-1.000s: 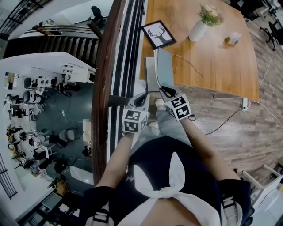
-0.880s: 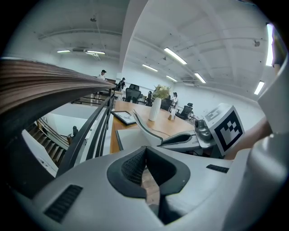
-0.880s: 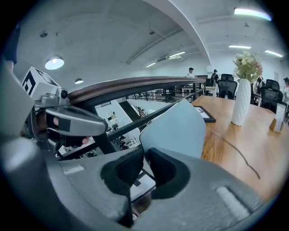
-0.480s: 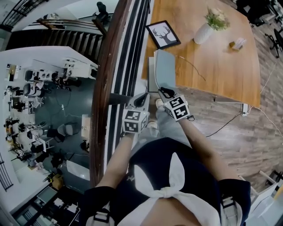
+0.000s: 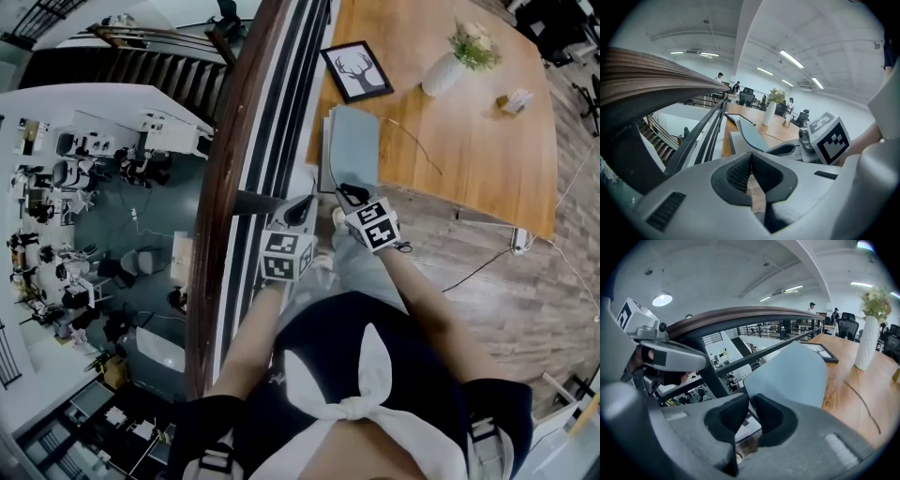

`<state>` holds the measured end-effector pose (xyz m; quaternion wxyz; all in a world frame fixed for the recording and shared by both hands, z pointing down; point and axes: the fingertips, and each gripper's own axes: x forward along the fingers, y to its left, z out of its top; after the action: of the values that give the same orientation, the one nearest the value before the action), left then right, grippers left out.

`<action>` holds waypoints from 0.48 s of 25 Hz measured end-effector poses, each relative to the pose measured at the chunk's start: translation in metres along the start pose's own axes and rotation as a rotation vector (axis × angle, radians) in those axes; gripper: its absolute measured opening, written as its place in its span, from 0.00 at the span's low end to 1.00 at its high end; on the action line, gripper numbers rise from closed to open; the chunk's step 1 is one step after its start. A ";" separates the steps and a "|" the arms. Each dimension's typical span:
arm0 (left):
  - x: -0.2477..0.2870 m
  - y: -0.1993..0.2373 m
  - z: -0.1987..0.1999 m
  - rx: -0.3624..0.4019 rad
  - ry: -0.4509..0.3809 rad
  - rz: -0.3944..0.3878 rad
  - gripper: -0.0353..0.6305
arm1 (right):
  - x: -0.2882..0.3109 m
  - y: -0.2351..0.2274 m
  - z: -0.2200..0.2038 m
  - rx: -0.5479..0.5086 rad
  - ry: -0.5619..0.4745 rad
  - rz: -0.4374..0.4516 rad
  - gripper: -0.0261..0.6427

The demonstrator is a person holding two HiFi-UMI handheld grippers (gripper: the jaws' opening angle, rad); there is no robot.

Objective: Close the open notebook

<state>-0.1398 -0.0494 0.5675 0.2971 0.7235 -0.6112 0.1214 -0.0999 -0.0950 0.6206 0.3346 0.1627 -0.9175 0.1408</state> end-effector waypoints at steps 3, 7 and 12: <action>-0.002 0.002 0.000 -0.010 -0.004 0.011 0.08 | 0.005 0.001 -0.002 -0.019 0.017 0.006 0.11; -0.005 0.005 -0.002 -0.019 -0.008 0.027 0.08 | 0.011 0.003 -0.007 -0.044 0.041 0.014 0.11; -0.012 0.010 -0.006 -0.030 -0.005 0.045 0.08 | 0.018 0.009 -0.011 -0.045 0.055 0.029 0.09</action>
<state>-0.1506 -0.0367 0.5689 0.3036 0.7054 -0.6297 0.1170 -0.1100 -0.0860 0.6391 0.3609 0.1378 -0.9132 0.1294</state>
